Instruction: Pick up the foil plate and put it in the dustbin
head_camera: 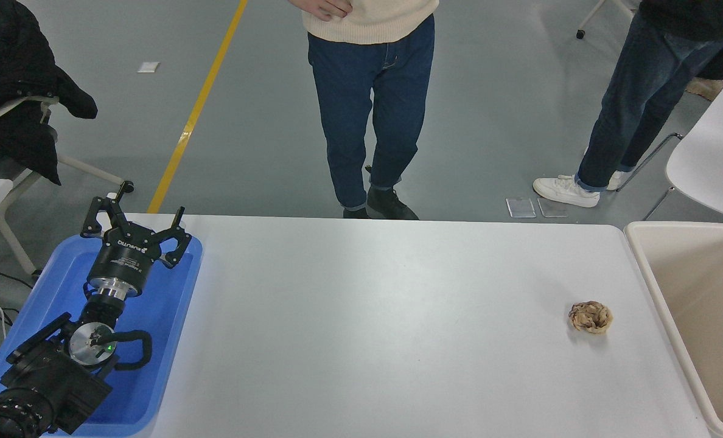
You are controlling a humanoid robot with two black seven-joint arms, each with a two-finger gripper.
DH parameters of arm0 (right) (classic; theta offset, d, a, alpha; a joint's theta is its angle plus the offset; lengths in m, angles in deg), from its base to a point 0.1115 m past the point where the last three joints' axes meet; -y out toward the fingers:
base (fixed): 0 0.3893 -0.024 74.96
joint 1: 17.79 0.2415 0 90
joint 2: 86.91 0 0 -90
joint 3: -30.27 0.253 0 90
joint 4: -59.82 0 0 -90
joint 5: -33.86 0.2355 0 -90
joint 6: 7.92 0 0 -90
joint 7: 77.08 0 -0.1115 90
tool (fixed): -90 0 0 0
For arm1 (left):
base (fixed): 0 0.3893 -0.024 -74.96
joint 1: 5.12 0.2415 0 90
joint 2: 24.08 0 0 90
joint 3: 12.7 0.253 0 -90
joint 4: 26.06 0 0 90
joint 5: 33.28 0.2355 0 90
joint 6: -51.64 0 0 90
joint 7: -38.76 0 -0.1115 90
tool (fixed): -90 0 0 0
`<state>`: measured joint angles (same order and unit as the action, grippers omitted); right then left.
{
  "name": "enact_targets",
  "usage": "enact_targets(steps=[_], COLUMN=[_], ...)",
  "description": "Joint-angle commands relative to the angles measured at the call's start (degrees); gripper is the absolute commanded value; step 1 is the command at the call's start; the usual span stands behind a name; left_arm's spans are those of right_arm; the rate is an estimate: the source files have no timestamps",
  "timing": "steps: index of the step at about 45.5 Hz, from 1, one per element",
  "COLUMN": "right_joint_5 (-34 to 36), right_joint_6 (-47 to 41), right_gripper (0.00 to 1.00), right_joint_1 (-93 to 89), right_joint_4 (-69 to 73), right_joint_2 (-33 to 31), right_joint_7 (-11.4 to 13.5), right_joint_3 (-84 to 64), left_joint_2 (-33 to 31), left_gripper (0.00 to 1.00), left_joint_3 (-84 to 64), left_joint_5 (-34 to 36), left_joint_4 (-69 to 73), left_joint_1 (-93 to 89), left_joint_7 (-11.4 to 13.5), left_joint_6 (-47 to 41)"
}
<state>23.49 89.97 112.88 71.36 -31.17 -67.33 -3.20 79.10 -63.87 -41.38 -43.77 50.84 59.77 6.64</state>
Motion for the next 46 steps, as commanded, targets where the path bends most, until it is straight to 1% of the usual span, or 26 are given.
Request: enact_targets(steps=[1, 5, 8, 11, 14, 19, 22, 29, 35, 38, 45, 46], right_joint_5=[-1.4, -6.8, -12.4, -16.7, -18.7, -18.8, -18.8, -18.4, -18.3, -18.3, -18.3, -18.3], right_joint_6=[-0.2, -0.6, -0.8, -1.2, -2.7, -6.6, -10.8, -19.2, -26.2, -32.5, -51.3, -52.9], right_gripper=[0.91, 0.94, 1.00, 1.00, 1.00, 1.00, 1.00, 1.00, 1.00, 1.00, 1.00, 1.00], right_joint_1=[7.7, 12.3, 15.1, 17.6, 20.0, 26.5, 33.4, 47.5, 56.7, 61.1, 68.9, 69.8], right_joint_4=[17.4, 25.8, 31.3, 36.5, 41.2, 47.8, 51.5, 56.8, 59.7, 60.0, 60.1, 60.1], right_joint_2=[-7.7, -11.3, -13.8, -16.0, -18.0, -20.1, -20.2, -18.3, -16.3, -15.5, -12.2, -11.6], right_joint_7=[-0.1, -0.1, 0.0, 0.0, 0.0, 0.0, 0.0, 0.0, 0.0, 0.0, 0.0, 0.0], right_joint_3=[-0.5, -0.6, -0.7, -0.7, -1.3, -5.9, -12.5, -24.9, -29.9, -31.7, -32.4, -32.4], left_joint_2=[0.0, 0.0, 0.0, 0.0, 0.0, 0.0, 0.0, 0.0, -0.1, 0.0, -0.1, -0.1], left_gripper=[1.00, 1.00, 1.00, 1.00, 1.00, 1.00, 1.00, 1.00, 1.00, 1.00, 1.00, 1.00], left_joint_3=[0.0, 0.0, 0.0, 0.0, 0.0, 0.0, 0.0, 0.0, 0.0, 0.0, 0.0, 0.0], left_joint_5=[0.0, 0.0, 0.0, 0.0, 0.0, 0.0, 0.0, 0.0, 0.0, 0.0, 0.0, 0.0], left_joint_4=[0.0, 0.0, 0.0, 0.0, 0.0, 0.0, 0.0, 0.0, 0.0, 0.0, 0.0, 0.0], left_joint_1=[-0.1, -0.1, -0.1, -0.1, -0.1, -0.1, -0.1, -0.1, -0.1, -0.1, -0.1, -0.1], left_joint_7=[0.0, 0.0, 0.0, 0.0, 0.0, 0.0, 0.0, 0.0, -0.1, -0.1, -0.1, -0.1], left_joint_6=[0.0, 0.0, 0.0, 0.0, 0.0, 0.0, 0.0, 0.0, 0.0, 0.0, 0.0, 0.0])
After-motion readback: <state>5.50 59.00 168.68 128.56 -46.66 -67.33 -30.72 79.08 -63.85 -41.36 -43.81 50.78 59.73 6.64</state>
